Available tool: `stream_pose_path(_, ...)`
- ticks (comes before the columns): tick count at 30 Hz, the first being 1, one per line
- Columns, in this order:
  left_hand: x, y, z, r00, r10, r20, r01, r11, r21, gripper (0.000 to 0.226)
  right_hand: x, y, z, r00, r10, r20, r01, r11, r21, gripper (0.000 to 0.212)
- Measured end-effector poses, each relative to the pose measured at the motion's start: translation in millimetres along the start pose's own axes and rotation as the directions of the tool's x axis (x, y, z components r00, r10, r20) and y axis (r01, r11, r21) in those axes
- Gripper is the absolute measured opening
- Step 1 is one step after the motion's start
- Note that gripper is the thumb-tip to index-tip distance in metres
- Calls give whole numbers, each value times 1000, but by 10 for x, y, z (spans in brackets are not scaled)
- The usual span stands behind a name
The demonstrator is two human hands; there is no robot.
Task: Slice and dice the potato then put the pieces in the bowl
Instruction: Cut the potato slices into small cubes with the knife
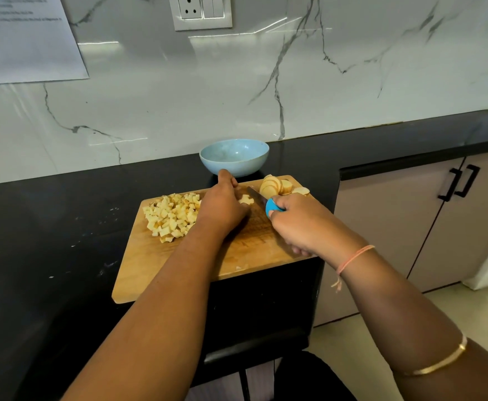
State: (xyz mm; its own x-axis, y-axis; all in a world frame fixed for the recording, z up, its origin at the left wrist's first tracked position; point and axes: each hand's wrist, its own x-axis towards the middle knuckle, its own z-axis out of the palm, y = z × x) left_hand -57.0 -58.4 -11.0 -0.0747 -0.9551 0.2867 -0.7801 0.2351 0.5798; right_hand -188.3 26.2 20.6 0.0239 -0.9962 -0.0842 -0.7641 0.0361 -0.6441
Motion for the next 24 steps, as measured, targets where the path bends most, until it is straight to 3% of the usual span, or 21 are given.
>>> stream_pose_path(12, -1, 6, 73, 998, -5, -60, 7, 999, 37, 31, -49, -142, 4, 997, 53, 62, -49, 997, -55, 41)
stream_pose_path(17, -2, -5, 58, 998, 4, -57, -1, 999, 45, 31, -295, 2, -21, 985, 138, 107, -147, 986, 77, 34)
stream_pose_path(20, -11, -32, 55, 998, 9, -62, -7, 999, 37, 31, -289, 41, -39, 994, 73, 83, -78, 995, 59, 47)
stream_pose_path(24, -18, -48, 40, 996, -3, -90, 6, 1000, 25, 32, -170, -52, -47, 1000, -10, -12, 10, 1000, 24, 48)
